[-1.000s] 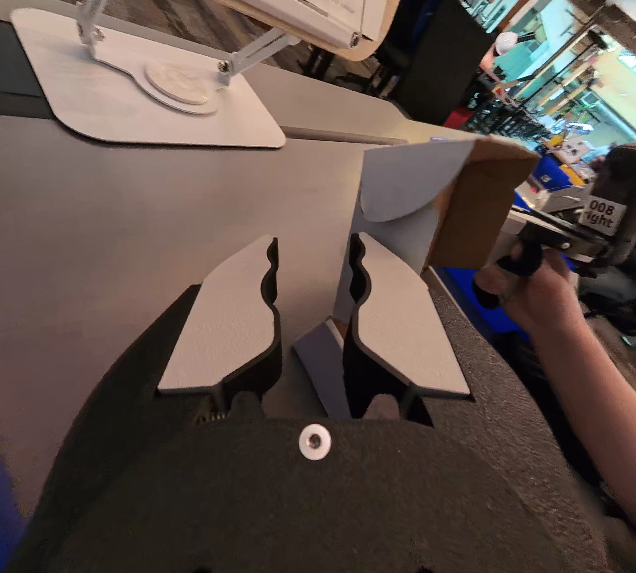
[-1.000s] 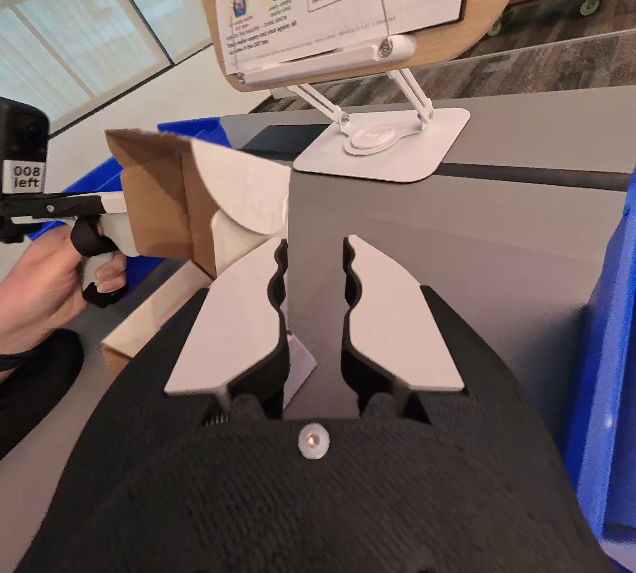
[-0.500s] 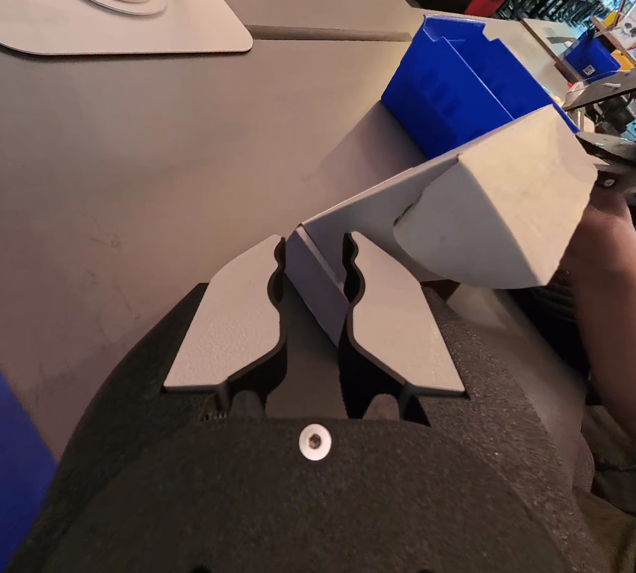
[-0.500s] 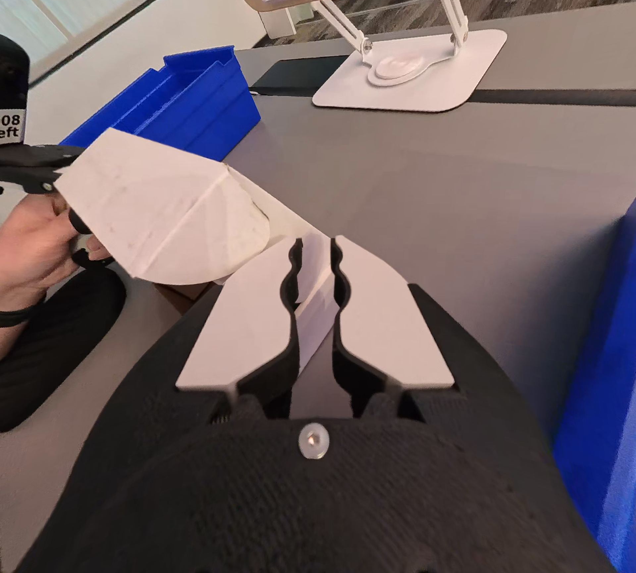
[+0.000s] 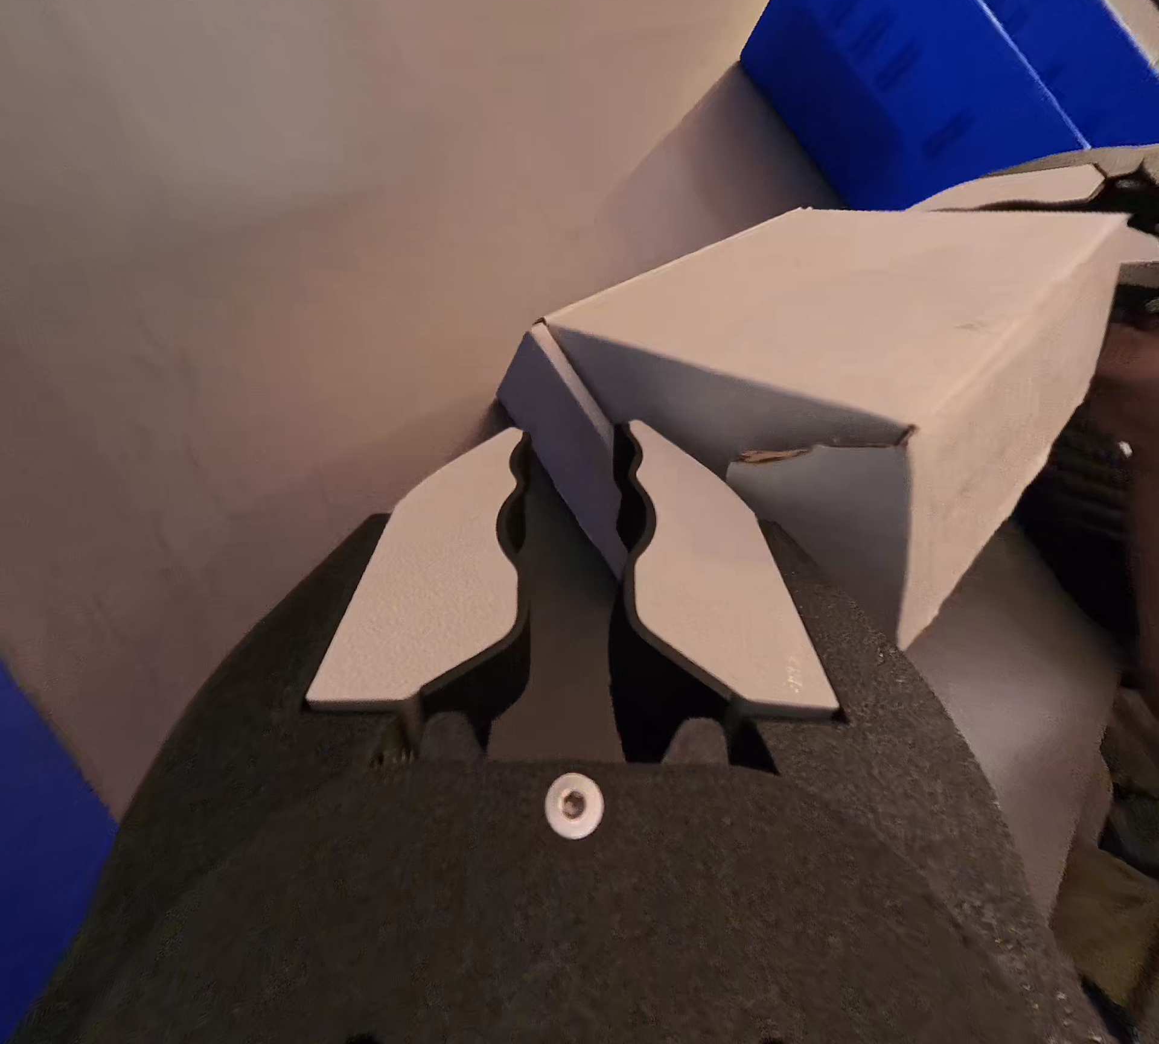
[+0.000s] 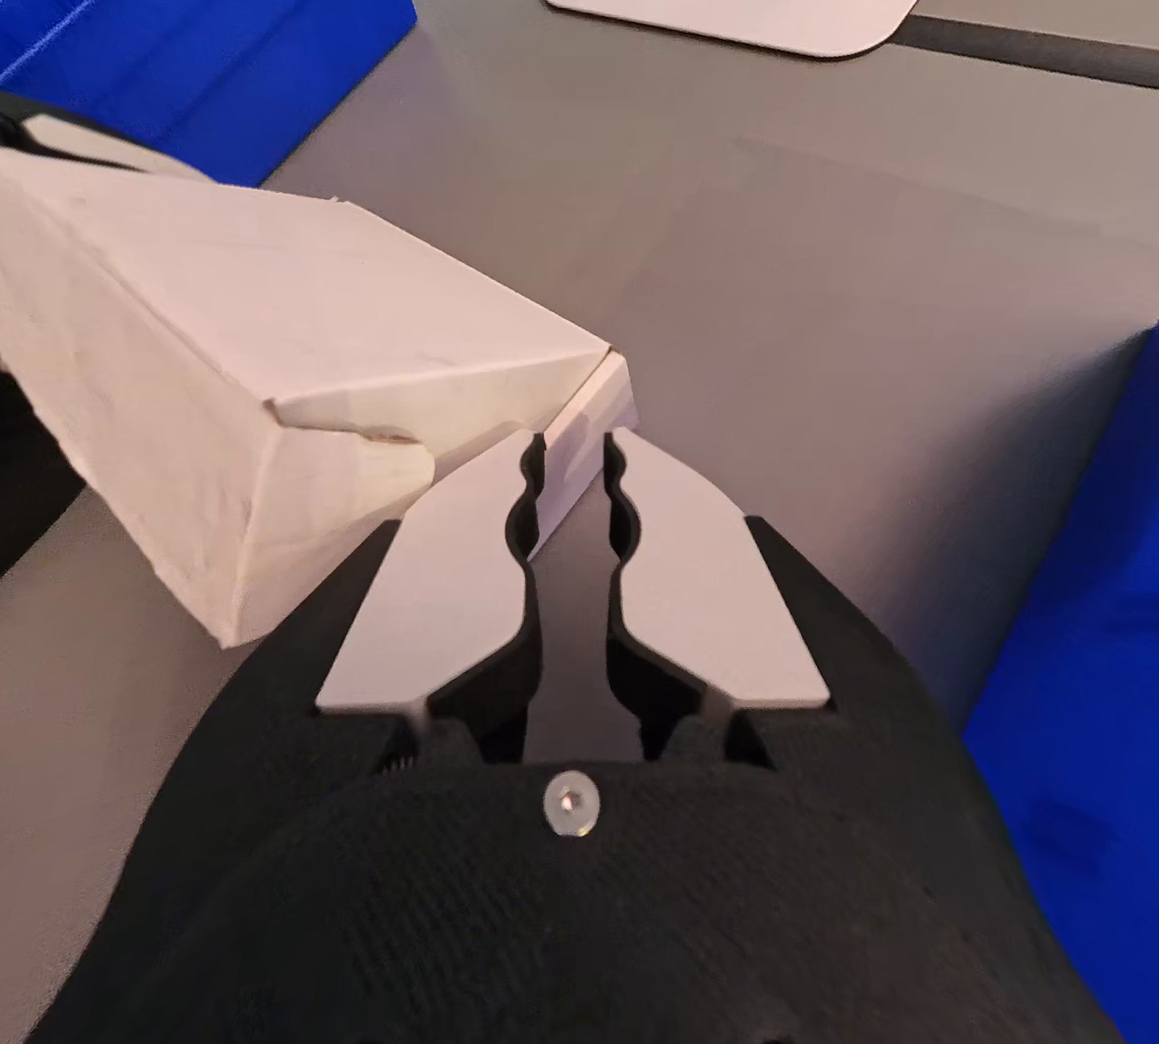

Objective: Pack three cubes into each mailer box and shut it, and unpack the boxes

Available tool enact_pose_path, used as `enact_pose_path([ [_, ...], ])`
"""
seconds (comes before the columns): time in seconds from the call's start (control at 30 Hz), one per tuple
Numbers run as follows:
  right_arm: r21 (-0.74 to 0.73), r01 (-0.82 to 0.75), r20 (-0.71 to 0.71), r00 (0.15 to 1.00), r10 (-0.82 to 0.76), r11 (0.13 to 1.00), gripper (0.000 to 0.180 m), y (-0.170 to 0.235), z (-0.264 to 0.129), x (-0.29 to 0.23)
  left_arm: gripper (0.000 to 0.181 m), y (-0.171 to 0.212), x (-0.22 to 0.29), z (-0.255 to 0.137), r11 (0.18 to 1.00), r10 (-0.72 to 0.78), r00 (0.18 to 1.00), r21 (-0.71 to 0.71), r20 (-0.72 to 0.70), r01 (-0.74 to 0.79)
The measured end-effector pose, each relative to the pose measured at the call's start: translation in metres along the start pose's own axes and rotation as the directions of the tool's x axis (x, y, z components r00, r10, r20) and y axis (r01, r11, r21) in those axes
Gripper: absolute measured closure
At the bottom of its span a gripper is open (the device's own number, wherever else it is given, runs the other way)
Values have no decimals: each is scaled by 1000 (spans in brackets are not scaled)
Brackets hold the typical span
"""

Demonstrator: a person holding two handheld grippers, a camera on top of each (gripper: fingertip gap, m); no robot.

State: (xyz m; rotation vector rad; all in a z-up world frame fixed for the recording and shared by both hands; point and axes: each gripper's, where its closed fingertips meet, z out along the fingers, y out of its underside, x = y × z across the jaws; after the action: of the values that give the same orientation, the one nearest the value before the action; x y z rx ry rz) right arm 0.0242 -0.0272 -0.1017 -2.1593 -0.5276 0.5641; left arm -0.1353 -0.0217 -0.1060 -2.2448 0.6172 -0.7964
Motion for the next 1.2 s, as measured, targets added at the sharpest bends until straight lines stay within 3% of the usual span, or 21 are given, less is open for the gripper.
enact_pose_path([
  [0.17, -5, -30, -24, 999, 30, 1000, 151, 2, -8, 2, 151, 12, 11, -10, 994, -111, 992, -23, -66, 109],
  [0.37, 19, 139, -122, 983, -136, 990, 135, 10, -29, -13, 149, 40, 27, -32, 991, -119, 988, -76, -94, 112],
  [0.53, 44, 443, -289, 864, -413, 895, 122, 19, -43, -33, 121, 53, 21, -42, 985, 173, 974, -39, 146, -169],
  [0.73, 107, 510, -413, 804, -428, 853, 122, 17, -54, -55, 109, 20, 19, -38, 848, 490, 778, -7, 392, -530],
  [0.9, 154, 554, -541, 740, -399, 818, 125, 3, -55, -61, 120, 6, 27, -27, 801, 543, 750, 36, 378, -598],
  [1.07, 180, 563, -538, 743, -398, 806, 146, -4, -50, -66, 137, 1, 32, -24, 810, 533, 783, 73, 322, -582],
  [1.2, 124, 560, -522, 739, -427, 819, 157, -2, -55, -73, 160, 6, 35, -35, 794, 575, 751, 2, 324, -609],
])
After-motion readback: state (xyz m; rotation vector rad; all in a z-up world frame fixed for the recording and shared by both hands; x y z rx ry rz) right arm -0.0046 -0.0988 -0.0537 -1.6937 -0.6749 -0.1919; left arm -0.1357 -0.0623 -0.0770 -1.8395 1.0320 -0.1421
